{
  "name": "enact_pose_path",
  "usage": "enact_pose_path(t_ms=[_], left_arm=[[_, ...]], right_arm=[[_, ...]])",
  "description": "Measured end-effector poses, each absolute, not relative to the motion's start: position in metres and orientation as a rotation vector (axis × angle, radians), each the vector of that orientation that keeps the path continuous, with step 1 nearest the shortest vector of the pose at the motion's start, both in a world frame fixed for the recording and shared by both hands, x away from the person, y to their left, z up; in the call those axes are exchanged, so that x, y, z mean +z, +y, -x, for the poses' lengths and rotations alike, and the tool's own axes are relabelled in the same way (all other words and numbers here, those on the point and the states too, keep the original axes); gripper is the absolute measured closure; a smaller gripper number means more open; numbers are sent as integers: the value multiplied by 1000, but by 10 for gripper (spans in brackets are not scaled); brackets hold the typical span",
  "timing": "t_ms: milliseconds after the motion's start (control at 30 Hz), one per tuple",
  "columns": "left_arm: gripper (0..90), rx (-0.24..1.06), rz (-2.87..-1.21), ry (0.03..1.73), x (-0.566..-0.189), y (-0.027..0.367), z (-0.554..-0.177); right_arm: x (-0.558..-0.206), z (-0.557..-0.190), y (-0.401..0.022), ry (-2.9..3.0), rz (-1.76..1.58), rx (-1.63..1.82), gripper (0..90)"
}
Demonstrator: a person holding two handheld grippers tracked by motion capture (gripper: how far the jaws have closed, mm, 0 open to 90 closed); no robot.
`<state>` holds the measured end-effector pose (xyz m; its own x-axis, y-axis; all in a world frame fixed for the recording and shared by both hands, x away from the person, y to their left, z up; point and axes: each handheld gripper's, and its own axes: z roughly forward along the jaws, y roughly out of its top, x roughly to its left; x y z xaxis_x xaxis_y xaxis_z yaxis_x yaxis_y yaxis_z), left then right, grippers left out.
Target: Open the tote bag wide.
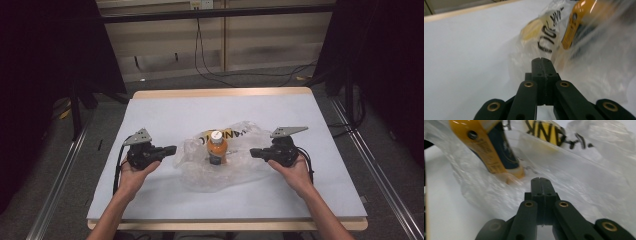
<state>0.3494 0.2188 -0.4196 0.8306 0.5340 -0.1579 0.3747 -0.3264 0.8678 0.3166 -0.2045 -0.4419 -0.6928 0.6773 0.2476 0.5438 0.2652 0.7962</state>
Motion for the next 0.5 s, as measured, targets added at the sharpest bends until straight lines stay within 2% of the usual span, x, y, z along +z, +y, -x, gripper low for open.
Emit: enact_pose_path(t_ms=[233,500], left_arm=[[900,192,-2016,579,-393,182,-355],[900,72,-2200,455,-435,149,-337]], right_arm=[[-438,-318,-183,2417,-1103,1382,900],[-449,-333,-163,2469,-1092,1348,900]])
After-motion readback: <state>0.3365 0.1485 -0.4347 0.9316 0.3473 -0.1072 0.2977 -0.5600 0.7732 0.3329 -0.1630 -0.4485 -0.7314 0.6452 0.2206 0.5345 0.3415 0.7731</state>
